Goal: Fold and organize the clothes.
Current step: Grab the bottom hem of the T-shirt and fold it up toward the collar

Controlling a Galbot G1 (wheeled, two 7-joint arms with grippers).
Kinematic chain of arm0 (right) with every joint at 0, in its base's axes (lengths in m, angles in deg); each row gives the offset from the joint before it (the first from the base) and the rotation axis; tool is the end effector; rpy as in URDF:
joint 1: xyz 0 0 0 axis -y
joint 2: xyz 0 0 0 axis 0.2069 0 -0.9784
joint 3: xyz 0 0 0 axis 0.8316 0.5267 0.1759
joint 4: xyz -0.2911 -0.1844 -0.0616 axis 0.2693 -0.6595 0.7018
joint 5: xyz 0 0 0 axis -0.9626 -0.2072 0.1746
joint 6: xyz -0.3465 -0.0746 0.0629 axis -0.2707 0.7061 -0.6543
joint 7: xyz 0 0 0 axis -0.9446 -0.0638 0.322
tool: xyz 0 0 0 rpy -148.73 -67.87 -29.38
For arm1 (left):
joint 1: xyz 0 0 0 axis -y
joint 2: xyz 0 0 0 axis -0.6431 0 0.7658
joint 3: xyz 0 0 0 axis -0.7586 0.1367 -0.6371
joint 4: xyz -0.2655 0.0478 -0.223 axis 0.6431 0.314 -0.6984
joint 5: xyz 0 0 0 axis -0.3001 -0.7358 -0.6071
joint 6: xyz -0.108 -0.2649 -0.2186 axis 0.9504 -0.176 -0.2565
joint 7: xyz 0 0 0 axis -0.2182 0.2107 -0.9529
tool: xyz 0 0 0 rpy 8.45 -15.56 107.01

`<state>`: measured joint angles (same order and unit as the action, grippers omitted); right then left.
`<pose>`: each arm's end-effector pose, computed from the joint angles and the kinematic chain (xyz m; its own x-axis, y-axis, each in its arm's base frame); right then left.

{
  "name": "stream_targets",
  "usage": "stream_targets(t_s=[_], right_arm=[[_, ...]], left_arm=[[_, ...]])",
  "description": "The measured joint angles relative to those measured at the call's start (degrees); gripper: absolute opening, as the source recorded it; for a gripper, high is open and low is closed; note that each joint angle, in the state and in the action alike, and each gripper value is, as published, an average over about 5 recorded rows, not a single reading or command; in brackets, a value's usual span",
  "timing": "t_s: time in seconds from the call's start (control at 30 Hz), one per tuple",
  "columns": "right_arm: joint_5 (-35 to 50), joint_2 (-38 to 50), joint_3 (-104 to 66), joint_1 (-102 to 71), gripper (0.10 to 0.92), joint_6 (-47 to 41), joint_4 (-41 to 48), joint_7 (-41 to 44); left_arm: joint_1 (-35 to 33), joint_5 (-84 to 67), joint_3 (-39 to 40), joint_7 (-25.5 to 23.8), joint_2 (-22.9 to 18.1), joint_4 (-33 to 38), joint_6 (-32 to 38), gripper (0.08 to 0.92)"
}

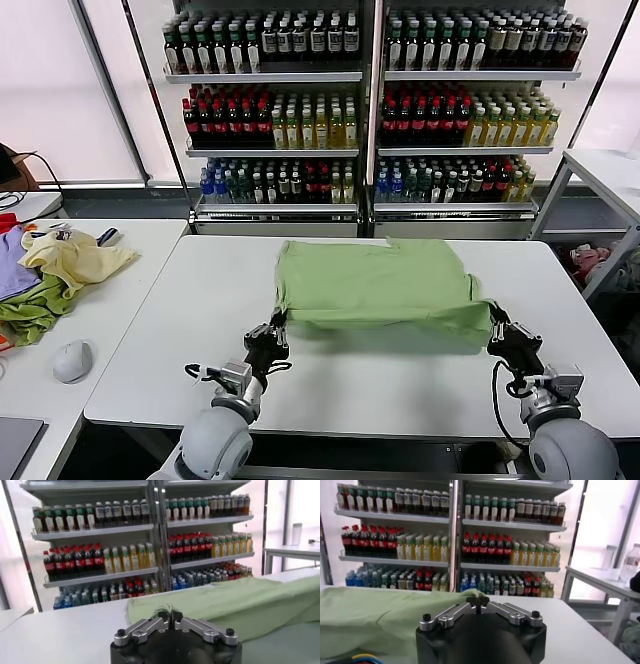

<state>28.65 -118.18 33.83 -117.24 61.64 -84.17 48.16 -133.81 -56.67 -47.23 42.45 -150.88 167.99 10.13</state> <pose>0.2748 -0.1323 -0.2490 -0.9877 0.0394 0.1511 0.0212 0.9925 -0.1201 0.2920 -0.0460 -0.2882 -0.9456 0.2502 0.2081 0.2773 0.9542 0.1126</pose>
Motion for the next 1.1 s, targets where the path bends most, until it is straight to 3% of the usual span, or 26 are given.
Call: stream_targets(t_s=[0.3,0.5,1.1], right_arm=[[-3.05,-0.83,2.65,3.75,0.115,0.14,4.87,-0.07],[-5.29,-1.76,4.43,5.00,0.156,-0.53,6.79,0.51],[-4.43,-2.89,3.20,4.10,0.672,-4.07,7.36,-0.02]], left_arm=[[5.53,3.71,2.37,0.15,-0.70,-6.05,-1.35,0.106],[7.88,5.90,3.32,0.17,-1.34,-9.31,-2.06,0.254],[8.21,7.43,2.46,1.82,-2.86,-11.89,-2.99,0.768]])
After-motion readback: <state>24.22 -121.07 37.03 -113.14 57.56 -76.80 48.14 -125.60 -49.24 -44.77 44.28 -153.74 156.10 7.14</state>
